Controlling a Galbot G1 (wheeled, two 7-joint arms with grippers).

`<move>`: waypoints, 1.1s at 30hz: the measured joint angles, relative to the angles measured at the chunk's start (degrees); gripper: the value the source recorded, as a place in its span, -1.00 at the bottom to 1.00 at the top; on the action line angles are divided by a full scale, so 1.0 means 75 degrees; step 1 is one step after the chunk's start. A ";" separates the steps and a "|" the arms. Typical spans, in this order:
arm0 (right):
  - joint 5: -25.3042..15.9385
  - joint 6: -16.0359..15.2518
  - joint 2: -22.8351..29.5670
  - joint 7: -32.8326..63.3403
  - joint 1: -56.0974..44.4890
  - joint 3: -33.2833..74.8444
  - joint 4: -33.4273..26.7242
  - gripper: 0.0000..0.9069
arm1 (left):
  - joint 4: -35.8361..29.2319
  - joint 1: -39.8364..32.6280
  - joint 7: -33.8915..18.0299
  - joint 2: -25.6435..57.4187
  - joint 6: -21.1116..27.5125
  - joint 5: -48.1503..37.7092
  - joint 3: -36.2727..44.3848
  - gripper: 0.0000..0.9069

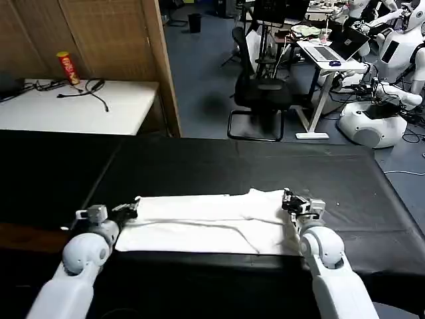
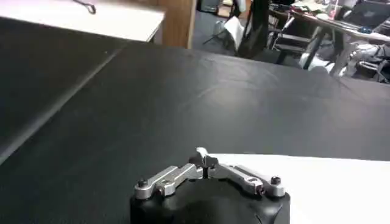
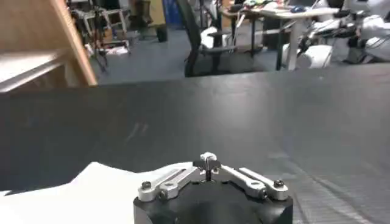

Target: Fold and organize the clothes.

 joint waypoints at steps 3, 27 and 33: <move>-0.0092 0.0076 0.0027 0.0008 0.0013 0.0020 -0.0097 -1.00 | 0.0181 -0.0214 0.0001 -0.0029 -0.0029 0.0042 0.0027 -1.00; 0.0854 -0.0261 -0.0655 -0.0776 -0.1636 0.1044 0.2288 0.94 | -0.0559 0.0384 -0.0005 0.0218 -0.0284 -0.0235 -0.0521 0.94; 0.0858 -0.0255 -0.0635 -0.0762 -0.2113 0.1310 0.2917 0.94 | -0.0911 0.1150 0.0017 0.0038 -0.0411 0.0119 -0.0645 0.94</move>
